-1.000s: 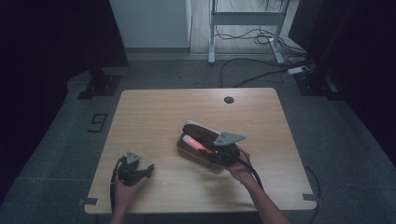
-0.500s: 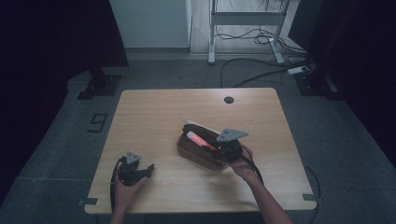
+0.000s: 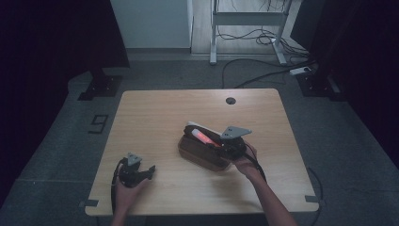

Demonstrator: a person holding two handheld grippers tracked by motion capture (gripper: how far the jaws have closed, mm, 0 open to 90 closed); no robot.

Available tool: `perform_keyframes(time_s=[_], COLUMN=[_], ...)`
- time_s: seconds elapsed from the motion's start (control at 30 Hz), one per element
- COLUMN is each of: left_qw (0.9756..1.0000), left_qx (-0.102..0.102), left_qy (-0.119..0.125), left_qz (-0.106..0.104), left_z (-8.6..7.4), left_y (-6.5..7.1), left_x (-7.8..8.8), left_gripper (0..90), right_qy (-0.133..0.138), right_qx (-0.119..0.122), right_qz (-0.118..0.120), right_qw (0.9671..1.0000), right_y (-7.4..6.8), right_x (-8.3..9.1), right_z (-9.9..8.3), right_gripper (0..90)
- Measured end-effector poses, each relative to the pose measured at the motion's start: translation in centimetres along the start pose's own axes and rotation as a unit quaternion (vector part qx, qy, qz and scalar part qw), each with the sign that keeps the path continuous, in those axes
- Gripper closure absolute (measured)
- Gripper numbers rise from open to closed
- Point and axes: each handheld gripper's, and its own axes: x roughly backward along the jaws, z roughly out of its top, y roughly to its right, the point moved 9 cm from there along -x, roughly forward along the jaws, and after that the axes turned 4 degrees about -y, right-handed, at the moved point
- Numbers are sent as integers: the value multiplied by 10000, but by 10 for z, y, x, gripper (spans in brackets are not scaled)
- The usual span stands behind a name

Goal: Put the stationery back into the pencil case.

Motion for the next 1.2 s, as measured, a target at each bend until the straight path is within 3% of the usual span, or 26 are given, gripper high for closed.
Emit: perform_keyframes(time_s=[0.63,0.8,1.2], left_qw=[10000,10000,10000], left_qx=[8,2,3], left_qy=[9,5,5], left_qz=[9,5,6], left_z=[0,0,0], left_y=[0,0,0], left_x=[0,0,0], left_gripper=[273,273,273], right_qy=[-77,-70,19], right_qx=[1,140,117], right_qz=[-212,-342,-323], right_qw=[9997,9993,9994], right_y=[19,18,14], right_x=[-1,0,3], right_z=[-4,-4,-4], right_gripper=[654,612,556])
